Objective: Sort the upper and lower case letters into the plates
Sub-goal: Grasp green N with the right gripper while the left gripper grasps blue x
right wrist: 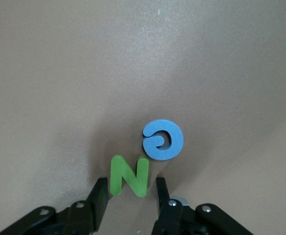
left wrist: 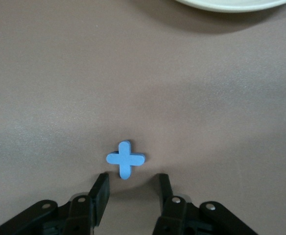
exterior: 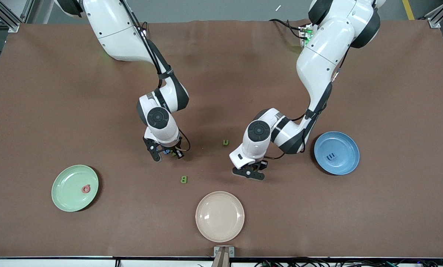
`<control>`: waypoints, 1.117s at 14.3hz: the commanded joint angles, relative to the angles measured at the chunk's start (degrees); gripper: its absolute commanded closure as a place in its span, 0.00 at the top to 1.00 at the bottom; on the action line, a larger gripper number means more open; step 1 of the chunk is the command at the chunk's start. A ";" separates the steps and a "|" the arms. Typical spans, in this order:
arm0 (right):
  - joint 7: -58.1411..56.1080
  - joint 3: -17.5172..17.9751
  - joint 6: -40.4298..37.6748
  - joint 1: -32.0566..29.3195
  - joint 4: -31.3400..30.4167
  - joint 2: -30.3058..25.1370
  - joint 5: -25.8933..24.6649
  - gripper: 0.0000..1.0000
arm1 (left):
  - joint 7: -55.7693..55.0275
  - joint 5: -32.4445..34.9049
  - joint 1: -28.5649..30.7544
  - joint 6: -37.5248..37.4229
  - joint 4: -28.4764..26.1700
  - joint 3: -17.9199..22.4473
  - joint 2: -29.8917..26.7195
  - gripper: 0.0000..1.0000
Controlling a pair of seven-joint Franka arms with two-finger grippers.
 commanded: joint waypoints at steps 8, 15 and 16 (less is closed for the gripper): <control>-1.54 -0.24 -1.20 -0.29 0.84 -1.28 1.03 0.03 | 1.16 0.53 0.32 4.76 -0.27 0.76 1.20 0.47; -27.84 -0.32 -10.42 -9.94 12.18 -1.29 0.69 0.03 | 1.42 0.79 0.32 9.08 -0.53 1.02 2.08 0.47; -36.09 -0.41 -13.66 -12.48 14.10 -1.29 0.68 0.03 | 1.16 0.88 0.49 9.08 -0.70 1.02 1.82 0.43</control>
